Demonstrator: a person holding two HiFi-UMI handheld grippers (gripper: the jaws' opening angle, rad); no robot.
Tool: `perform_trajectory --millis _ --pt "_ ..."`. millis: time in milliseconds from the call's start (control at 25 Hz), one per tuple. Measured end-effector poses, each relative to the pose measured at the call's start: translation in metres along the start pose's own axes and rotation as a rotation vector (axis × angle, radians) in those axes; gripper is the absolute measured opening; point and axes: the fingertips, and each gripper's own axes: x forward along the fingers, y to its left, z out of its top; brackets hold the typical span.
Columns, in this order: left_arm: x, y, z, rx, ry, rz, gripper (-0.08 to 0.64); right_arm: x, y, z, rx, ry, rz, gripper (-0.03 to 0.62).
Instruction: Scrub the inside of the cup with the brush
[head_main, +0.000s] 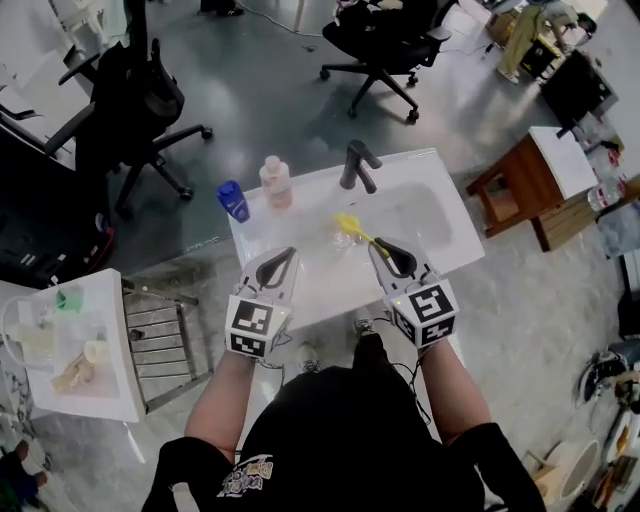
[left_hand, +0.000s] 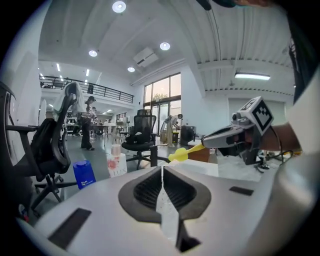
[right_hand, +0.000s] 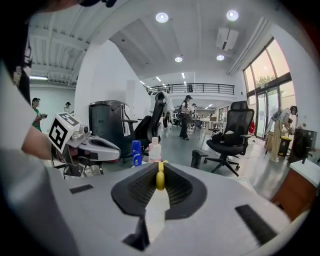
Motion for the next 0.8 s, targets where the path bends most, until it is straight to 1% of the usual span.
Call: perform_trajectory --millis 160,280,400,640,800 --pt "-0.005 -0.018 0.008 0.029 -0.010 -0.052 0.012 -0.024 0.006 0.007 0.013 -0.031 -0.040 0.037" --pt "-0.008 -0.035 0.011 0.071 -0.006 -0.080 0.012 -0.040 0.005 0.007 0.014 -0.038 -0.065 0.037" --pt "-0.011 -0.051 0.011 0.091 0.002 -0.099 0.012 -0.055 0.002 0.009 0.023 -0.057 -0.083 0.037" --pt "-0.017 -0.088 0.011 0.117 0.008 -0.079 0.008 -0.091 -0.002 0.001 0.023 -0.086 -0.069 0.037" --pt "-0.028 -0.123 0.010 0.098 0.018 -0.041 0.008 -0.125 -0.002 -0.012 0.025 -0.102 -0.029 0.037"
